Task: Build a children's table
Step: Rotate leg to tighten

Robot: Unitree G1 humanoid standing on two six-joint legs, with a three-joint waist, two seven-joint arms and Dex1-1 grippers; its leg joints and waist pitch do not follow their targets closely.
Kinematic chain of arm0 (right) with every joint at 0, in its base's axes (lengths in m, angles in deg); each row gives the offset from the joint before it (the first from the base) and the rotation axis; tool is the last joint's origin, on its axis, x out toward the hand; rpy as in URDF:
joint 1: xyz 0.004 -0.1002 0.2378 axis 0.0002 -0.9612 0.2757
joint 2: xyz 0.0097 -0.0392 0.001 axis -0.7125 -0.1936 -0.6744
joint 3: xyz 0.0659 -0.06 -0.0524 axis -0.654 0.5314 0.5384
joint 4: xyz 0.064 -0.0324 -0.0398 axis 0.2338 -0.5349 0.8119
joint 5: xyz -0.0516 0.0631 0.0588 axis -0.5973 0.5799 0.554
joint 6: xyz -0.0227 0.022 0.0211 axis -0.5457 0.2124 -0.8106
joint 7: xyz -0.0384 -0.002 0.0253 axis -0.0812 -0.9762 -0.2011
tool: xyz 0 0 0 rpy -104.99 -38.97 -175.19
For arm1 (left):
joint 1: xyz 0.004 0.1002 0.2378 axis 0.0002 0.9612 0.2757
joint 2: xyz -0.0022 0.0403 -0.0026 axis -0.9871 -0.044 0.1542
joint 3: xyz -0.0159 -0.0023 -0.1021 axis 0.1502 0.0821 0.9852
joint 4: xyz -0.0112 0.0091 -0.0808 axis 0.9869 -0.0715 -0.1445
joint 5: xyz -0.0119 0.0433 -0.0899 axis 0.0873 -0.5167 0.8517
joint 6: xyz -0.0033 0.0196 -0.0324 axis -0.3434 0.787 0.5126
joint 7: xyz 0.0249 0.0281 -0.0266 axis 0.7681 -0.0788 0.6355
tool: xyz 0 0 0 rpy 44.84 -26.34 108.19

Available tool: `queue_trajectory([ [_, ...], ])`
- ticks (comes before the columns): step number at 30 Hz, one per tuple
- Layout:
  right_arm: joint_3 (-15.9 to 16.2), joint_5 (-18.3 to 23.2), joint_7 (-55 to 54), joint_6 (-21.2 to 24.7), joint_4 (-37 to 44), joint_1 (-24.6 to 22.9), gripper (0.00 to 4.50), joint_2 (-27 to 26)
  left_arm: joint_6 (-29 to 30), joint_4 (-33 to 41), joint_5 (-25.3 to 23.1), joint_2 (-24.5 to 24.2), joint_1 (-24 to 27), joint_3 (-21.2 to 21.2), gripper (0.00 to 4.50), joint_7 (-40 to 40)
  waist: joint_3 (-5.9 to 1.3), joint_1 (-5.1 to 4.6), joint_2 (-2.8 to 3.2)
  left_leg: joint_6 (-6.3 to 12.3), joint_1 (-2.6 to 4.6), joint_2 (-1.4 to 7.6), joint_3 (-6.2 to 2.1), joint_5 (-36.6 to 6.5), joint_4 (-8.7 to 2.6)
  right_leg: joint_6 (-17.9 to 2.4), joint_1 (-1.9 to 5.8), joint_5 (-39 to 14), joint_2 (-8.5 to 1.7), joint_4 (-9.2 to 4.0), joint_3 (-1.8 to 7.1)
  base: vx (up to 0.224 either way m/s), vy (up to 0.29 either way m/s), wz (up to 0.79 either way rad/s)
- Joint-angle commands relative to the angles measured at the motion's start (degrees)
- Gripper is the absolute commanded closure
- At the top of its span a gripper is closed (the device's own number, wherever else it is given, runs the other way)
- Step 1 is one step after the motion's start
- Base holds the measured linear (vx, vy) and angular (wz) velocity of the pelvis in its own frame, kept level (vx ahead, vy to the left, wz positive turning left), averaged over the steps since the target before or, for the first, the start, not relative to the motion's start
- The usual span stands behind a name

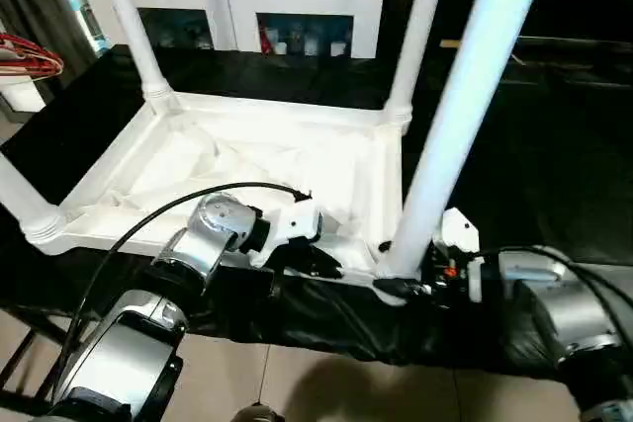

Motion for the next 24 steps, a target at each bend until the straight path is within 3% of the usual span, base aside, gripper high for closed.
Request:
queue_trajectory([
  [1, 2.28, -2.15, -6.93, 0.16, -2.19, 0.55, 1.81, -5.0, 1.4, -0.15, 0.21, 3.7, -2.59, 1.6, 4.5, 8.96, -3.24, -0.17, -0.58, 2.07, 0.49, 2.71, -1.12, -17.24, -3.86, -11.14, 2.74, -18.59, -3.93, -3.96, 2.17, 0.0, 0.0, 0.0],
  [6, -0.18, -4.58, -18.67, 0.62, -7.31, 2.85, 1.82, -8.76, 4.4, -1.55, -0.28, 6.45, -3.98, 2.5, 4.5, 15.46, -3.01, -1.64, -0.69, 0.47, 0.89, 2.37, -1.38, -20.11, -4.11, -9.09, 2.33, -25.3, -4.04, -4.82, 2.1, 0.0, 0.0, 0.0],
  [9, -1.25, -5.12, -23.18, 0.95, -9.08, 3.66, 1.82, -10.35, 5.36, -1.82, -0.63, 7.64, -4.36, 2.67, 4.5, 18.16, -3.17, -1.72, -0.65, 0.96, 0.86, 2.38, -1.21, -18.78, -3.99, -9.29, 2.26, -22.41, -3.85, -4.74, 2.28, 0.0, 0.0, 0.0],
  [10, -3.4, -6.21, -33.54, 1.64, -12.12, 5.02, 1.83, -14.4, 8.27, -1.91, -1.65, 11.1, -4.9, 2.95, 4.5, 25.35, -3.34, -1.92, -0.61, 1.04, 0.73, 2.36, -1.09, -17.75, -3.88, -10.32, 2.35, -19.1, -3.72, -4.32, 2.35, 0.0, 0.0, 0.0],
  [13, -4.31, -7.56, -41.62, 1.89, -14.51, 6.1, 1.83, -18.27, 10.02, -0.13, -2.61, 14.28, -4.0, 2.24, 4.5, 29.11, -3.46, -1.95, -0.42, 0.52, 0.86, 2.23, -1.16, -16.68, -3.81, -10.82, 2.47, -17.5, -3.75, -4.17, 2.25, 0.0, 0.0, 0.0],
  [17, -3.86, -9.16, -43.87, 0.11, -15.3, 6.51, 1.83, -19.39, 8.88, 1.0, -3.57, 14.61, -3.11, 1.1, 4.5, 28.44, -3.48, -1.77, -0.47, 1.83, 0.62, 2.12, -1.03, -16.05, -3.76, -10.22, 2.62, -15.9, -3.68, -4.27, 2.3, 0.0, 0.0, 0.0],
  [20, -4.4, -8.4, -43.16, -1.4, -15.41, 6.52, 1.83, -19.36, 8.58, 1.32, -3.18, 14.11, -2.93, 1.06, 4.5, 27.87, -3.34, -1.81, -0.46, 2.27, 0.55, 2.03, -1.0, -16.52, -3.83, -9.54, 2.67, -17.76, -3.7, -4.51, 2.25, 0.0, 0.0, 0.0],
  [21, -4.89, -7.35, -42.12, -1.48, -15.33, 6.49, 1.27, -19.28, 8.37, 1.45, -3.0, 13.74, -2.86, 1.06, 4.5, 27.61, -3.35, -1.82, -0.41, 2.25, 0.61, 2.09, -1.04, -16.82, -3.89, -9.29, 2.65, -18.46, -3.67, -4.55, 2.25, 0.0, 0.0, 0.0],
  [24, -5.27, -6.78, -40.06, -1.61, -15.05, 6.55, 0.92, -18.45, 7.47, 2.09, -2.48, 12.65, -2.3, 1.27, 4.5, 25.86, -3.42, -1.92, -0.34, 2.23, 0.56, 2.23, -1.12, -16.99, -3.96, -9.54, 2.67, -17.26, -3.61, -4.39, 2.27, 0.0, 0.0, 0.0],
])
